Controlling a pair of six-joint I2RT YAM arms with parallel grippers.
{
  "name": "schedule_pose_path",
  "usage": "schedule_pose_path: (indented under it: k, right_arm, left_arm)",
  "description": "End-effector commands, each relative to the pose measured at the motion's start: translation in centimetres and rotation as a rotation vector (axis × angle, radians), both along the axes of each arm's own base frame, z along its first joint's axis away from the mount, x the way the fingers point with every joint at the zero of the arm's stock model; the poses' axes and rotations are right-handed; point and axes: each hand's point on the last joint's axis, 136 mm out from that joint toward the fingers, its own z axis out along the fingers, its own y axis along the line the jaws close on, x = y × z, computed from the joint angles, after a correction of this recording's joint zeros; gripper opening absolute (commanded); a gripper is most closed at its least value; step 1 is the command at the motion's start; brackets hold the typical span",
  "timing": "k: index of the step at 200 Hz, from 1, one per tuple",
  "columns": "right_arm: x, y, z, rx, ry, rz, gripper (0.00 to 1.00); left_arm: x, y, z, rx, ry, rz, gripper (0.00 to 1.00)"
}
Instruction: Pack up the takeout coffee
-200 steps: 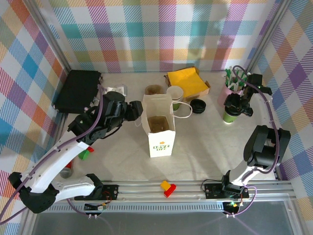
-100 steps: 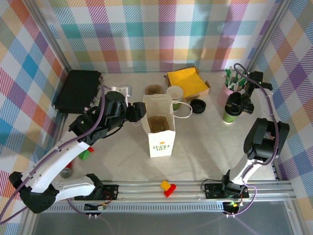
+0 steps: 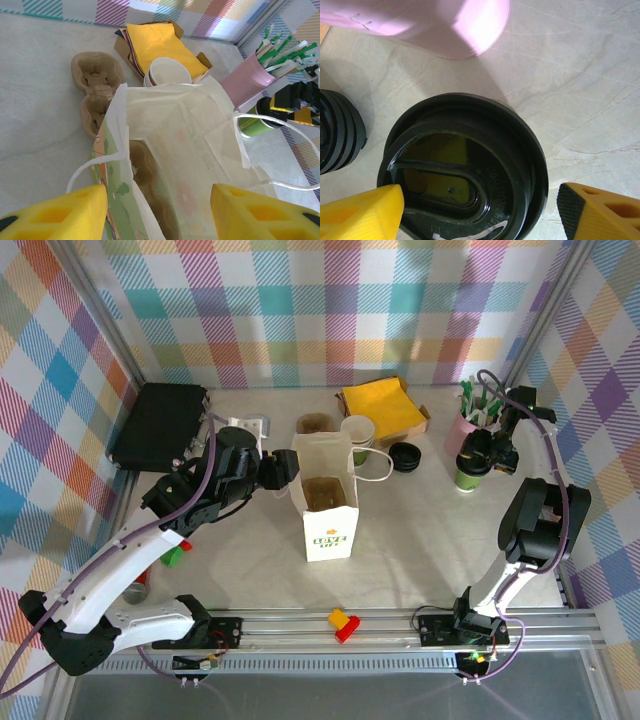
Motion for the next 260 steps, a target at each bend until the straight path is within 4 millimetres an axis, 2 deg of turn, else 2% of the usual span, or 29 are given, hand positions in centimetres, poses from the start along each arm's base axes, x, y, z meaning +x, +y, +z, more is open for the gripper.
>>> schedule_pose_path:
  k: [1,53,111,173,260]
  right_arm:
    - [0.1,-0.1,1.5,0.0,-0.018,0.001,0.82]
    - [0.2,0.2,3.4,0.008,-0.068,0.0,0.85]
    - [0.4,0.3,1.9,0.029,-0.031,0.004,0.86]
    - [-0.2,0.2,0.1,-0.001,0.047,0.012,0.8]
    - [-0.2,0.2,-0.6,-0.04,0.105,0.037,0.77]
  left_arm:
    - [0.0,0.0,-0.5,0.007,0.005,-0.009,0.57]
    - [-0.1,-0.2,-0.7,0.004,0.015,-0.019,0.57]
    - [-0.2,-0.2,-1.1,0.006,0.025,-0.02,0.57]
    - [-0.2,-0.4,-1.0,-0.01,0.023,-0.024,0.57]
    - [-0.1,-0.6,-1.7,0.002,0.036,-0.027,0.57]
